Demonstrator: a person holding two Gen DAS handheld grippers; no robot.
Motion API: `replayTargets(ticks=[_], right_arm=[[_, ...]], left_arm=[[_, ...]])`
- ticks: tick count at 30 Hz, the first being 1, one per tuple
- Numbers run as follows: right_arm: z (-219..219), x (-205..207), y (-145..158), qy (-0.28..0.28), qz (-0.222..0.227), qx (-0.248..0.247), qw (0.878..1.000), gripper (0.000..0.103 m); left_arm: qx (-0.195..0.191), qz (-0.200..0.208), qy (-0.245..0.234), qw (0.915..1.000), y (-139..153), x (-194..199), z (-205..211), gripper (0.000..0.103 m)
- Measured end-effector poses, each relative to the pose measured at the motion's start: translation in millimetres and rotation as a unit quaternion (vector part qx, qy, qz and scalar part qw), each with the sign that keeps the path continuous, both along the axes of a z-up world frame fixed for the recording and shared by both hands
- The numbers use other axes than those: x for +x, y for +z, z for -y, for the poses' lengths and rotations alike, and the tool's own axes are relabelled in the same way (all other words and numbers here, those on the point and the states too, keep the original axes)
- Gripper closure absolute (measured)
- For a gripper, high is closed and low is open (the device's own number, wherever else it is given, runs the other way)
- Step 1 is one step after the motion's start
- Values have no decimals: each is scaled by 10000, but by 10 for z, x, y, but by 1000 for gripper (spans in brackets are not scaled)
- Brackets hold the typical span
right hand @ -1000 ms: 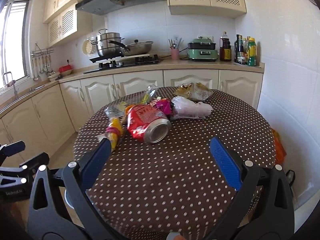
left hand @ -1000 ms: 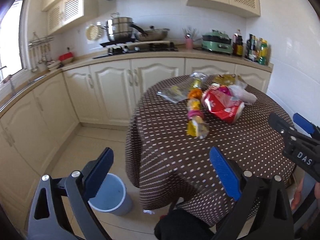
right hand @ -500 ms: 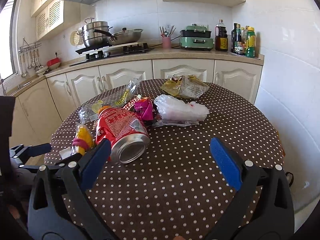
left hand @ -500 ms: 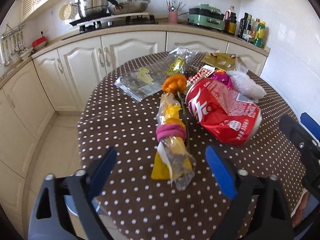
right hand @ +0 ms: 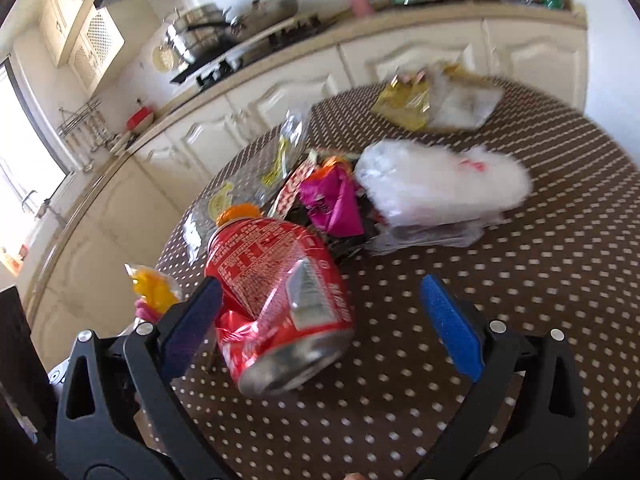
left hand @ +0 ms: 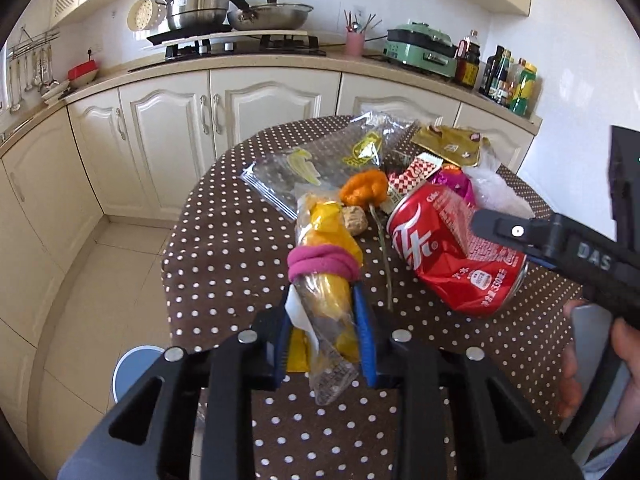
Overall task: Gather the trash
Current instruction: 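Grasp the yellow wrapper with the left tool while the right tool grasps the red can, then carry both items to the blue bucket and open both tools to drop them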
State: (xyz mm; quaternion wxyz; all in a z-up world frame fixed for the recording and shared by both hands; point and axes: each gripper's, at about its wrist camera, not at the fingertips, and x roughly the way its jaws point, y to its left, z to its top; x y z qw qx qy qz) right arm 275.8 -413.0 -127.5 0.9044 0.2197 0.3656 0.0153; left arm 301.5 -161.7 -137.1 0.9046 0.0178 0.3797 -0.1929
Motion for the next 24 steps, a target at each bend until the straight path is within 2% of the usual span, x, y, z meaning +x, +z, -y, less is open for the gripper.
replayTargets(ticks=[4,6,8,9,13,18,24], right_arm=[[-44,146,-37,328,-225,55,9992,8],[-73,200,-76,455,-379,69,9982,17],[-133,226,-117,711,-471,125,9963,38],[-162,214,-117,776,-482,84,9958,43],[-351,85,-43,809,-300,-496,9950,47],[-502,-177,55,541,152,-1081,9925,49],[-650,-501,316,338,808,-1153,9895,51]], left_arm=[[-86,29,17,10000,50,-49,-76,75],[-122,44,21,9999,61,-96,-108,75],[-142,37,22,9999,64,-127,-130,75],[-156,36,15,9999,71,-144,-141,75],[-206,58,9,9998,90,-201,-206,75],[-288,147,32,9995,113,-308,-349,75],[-525,224,131,9983,185,-422,-671,75]])
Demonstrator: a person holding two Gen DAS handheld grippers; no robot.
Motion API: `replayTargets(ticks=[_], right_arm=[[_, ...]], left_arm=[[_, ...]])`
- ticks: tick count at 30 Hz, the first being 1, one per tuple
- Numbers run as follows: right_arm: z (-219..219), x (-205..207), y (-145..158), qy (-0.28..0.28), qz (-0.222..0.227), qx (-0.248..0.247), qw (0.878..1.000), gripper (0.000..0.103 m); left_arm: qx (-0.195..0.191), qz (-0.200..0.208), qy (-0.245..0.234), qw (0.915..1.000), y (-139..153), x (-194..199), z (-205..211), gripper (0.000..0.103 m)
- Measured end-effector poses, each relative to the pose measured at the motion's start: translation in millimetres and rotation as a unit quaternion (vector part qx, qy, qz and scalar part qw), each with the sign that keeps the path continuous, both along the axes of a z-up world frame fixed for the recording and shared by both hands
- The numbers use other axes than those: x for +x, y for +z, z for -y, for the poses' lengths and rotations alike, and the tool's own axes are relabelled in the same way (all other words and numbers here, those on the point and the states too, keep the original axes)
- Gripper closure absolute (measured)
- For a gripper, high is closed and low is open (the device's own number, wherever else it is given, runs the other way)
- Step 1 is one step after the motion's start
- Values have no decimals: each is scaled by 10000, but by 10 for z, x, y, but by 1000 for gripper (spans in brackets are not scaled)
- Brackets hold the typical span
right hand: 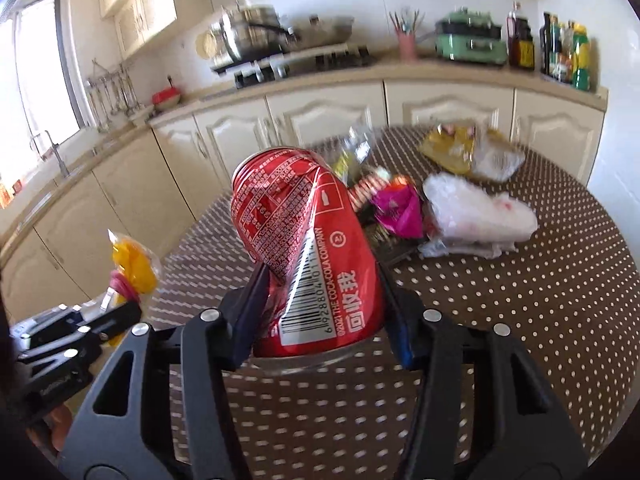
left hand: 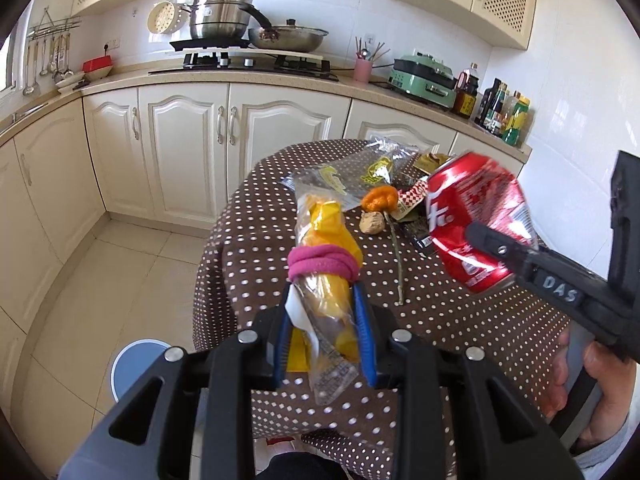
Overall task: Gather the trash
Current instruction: 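Carry both items to the blue bucket and open both tools to drop them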
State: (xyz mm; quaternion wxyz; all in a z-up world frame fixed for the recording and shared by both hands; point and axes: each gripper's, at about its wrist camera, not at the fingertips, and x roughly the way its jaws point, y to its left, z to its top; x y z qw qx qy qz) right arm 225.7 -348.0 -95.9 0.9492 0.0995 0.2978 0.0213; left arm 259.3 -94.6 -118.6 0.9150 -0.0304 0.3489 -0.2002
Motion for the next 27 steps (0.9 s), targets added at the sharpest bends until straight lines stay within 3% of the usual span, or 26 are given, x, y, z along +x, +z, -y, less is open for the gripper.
replayTargets(ticks=[5,10,14,19,27], right_arm=[[-489,8,192,511,253,42,9984,51],[-1312,310,12,1293,76,122,9915,51],[-2022,678,-493,1871,-444,226,9811,51],[-2766,1172,-1386,2294,-1351,216,9637,51],[-3345,1802,-2699,2193,-2609,48,9401,51]], left_arm=[[-163,65,210,9996,45,-79,-469,75],[-13,-115,775,9969,-176,-18,-1170,75],[181,-598,1304,9895,-641,181,-1730,75],[388,-1483,1804,9716,-1521,607,-2310,75],[417,-2720,1906,9423,-2792,1390,-2737,74]])
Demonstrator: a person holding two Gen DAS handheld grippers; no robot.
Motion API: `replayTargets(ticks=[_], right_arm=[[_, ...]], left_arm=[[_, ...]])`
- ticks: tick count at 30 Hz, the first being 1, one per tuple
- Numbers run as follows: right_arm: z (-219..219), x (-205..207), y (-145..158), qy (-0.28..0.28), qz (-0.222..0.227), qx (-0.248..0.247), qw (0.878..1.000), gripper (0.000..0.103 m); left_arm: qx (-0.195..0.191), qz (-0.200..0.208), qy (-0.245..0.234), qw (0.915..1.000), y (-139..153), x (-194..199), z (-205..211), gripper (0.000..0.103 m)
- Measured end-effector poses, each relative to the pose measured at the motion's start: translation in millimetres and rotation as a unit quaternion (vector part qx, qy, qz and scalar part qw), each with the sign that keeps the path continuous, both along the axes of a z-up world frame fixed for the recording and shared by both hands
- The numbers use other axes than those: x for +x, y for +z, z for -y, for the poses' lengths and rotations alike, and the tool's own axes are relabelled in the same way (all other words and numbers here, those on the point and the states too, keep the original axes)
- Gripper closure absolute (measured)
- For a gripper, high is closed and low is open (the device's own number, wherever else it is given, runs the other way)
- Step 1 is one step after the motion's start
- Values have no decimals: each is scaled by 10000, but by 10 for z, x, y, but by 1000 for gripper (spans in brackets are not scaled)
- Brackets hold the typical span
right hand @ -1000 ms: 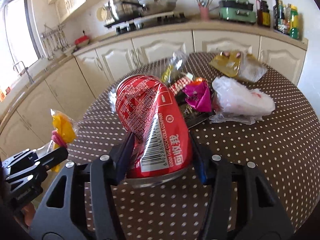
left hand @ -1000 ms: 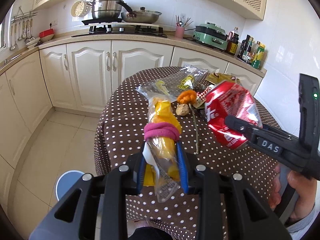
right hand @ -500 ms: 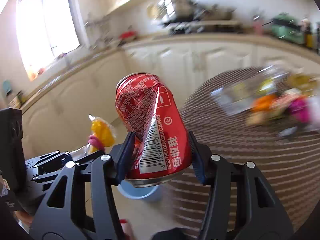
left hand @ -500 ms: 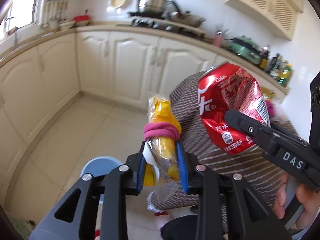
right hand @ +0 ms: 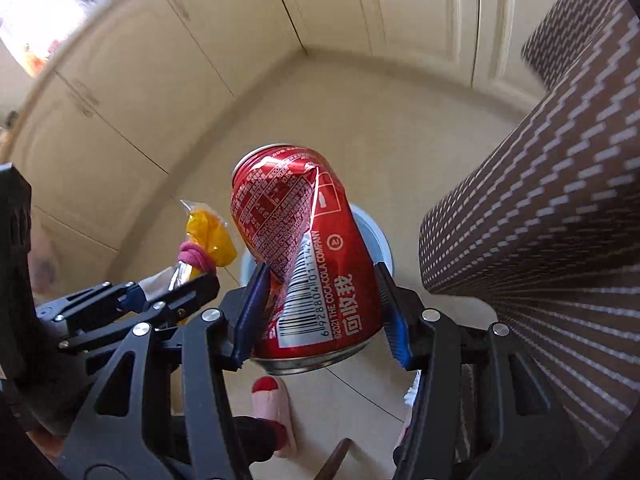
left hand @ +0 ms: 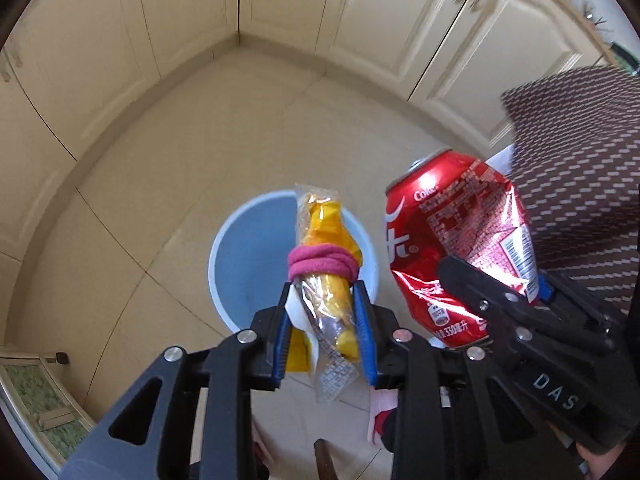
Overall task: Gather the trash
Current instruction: 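Carry both items to the blue bucket and open both tools to drop them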
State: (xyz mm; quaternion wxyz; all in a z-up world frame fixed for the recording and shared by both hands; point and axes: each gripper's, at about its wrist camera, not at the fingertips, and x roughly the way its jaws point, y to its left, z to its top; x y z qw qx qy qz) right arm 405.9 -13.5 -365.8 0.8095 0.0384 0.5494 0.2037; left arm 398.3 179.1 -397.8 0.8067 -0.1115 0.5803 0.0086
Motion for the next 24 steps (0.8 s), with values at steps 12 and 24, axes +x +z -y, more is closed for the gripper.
replayTargets(ticks=[12,24], right_arm=[[-295,442,-1096,-224,-985,-326,9944,51],[-683,553,-1756,81,-1560,-471,9866,51]], left_arm=[[-477,-1174,526,9905,-1204,411,-429,43],[-76,-1701,1232,9777,-1459,164,-931,38]])
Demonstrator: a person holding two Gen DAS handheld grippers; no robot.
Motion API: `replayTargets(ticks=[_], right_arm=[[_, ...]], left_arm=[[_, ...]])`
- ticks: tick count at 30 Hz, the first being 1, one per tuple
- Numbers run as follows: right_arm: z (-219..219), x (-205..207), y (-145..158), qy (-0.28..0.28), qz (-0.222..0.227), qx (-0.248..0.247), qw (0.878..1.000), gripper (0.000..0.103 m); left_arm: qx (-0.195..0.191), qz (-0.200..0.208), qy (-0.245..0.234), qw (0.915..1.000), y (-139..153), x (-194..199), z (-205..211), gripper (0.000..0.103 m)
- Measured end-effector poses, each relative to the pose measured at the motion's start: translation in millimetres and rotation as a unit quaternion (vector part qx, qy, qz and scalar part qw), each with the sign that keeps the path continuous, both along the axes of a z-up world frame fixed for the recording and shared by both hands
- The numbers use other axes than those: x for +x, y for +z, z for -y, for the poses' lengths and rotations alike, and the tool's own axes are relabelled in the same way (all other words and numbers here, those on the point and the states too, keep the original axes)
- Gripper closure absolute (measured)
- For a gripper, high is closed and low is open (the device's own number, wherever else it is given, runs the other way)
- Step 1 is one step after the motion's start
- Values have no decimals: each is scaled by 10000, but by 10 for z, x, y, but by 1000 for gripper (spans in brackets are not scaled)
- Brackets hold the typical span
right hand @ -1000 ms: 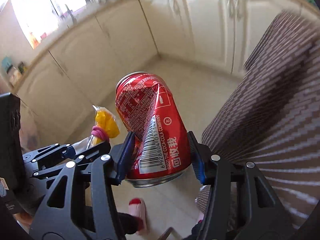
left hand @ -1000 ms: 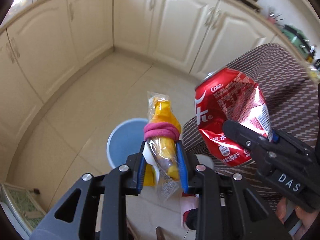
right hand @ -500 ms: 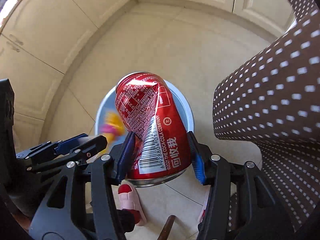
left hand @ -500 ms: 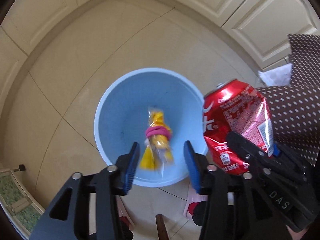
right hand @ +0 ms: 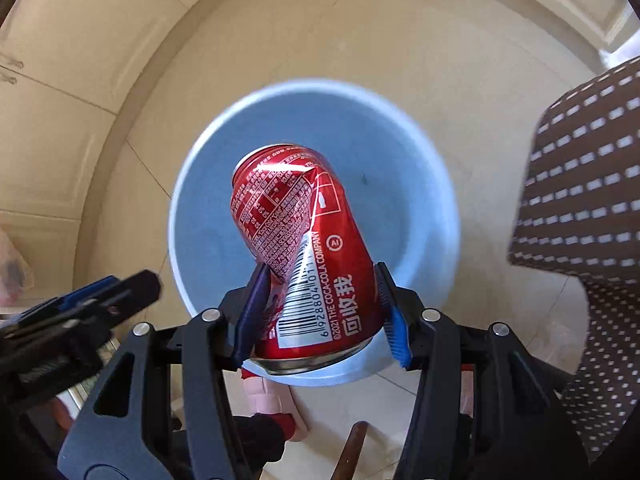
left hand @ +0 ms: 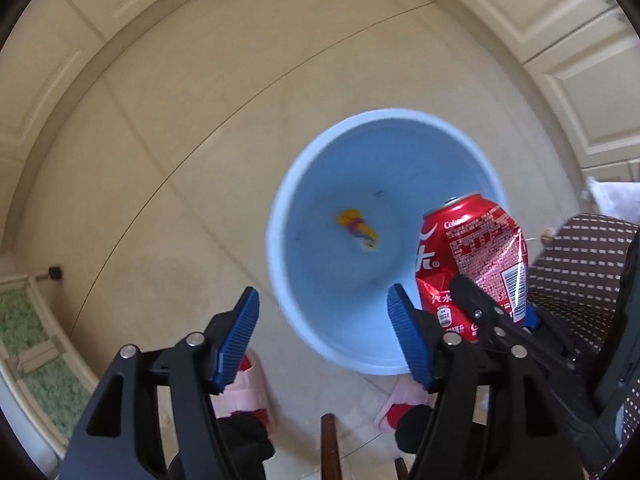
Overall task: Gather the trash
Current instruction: 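Carry both items to the blue bucket and open both tools to drop them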
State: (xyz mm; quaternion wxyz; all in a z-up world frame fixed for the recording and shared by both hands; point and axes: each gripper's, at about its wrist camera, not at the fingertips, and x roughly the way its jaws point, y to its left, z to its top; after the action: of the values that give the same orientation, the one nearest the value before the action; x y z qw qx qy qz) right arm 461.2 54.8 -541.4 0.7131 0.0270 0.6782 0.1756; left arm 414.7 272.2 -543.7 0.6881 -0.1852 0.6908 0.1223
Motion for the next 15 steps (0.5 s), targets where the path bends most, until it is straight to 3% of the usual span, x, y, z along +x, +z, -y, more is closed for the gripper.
replayTargets(ticks=[8,15], right_arm=[[-177,-42,-450,32,-366,-322,9988,51],[-246,11,-406,-49,-221,-484,9986,50]], left_arm=[[-49,-400,20,9992,-148,-14,-54,38],[-42,-443,-31,9990,-205,16,-44,38]])
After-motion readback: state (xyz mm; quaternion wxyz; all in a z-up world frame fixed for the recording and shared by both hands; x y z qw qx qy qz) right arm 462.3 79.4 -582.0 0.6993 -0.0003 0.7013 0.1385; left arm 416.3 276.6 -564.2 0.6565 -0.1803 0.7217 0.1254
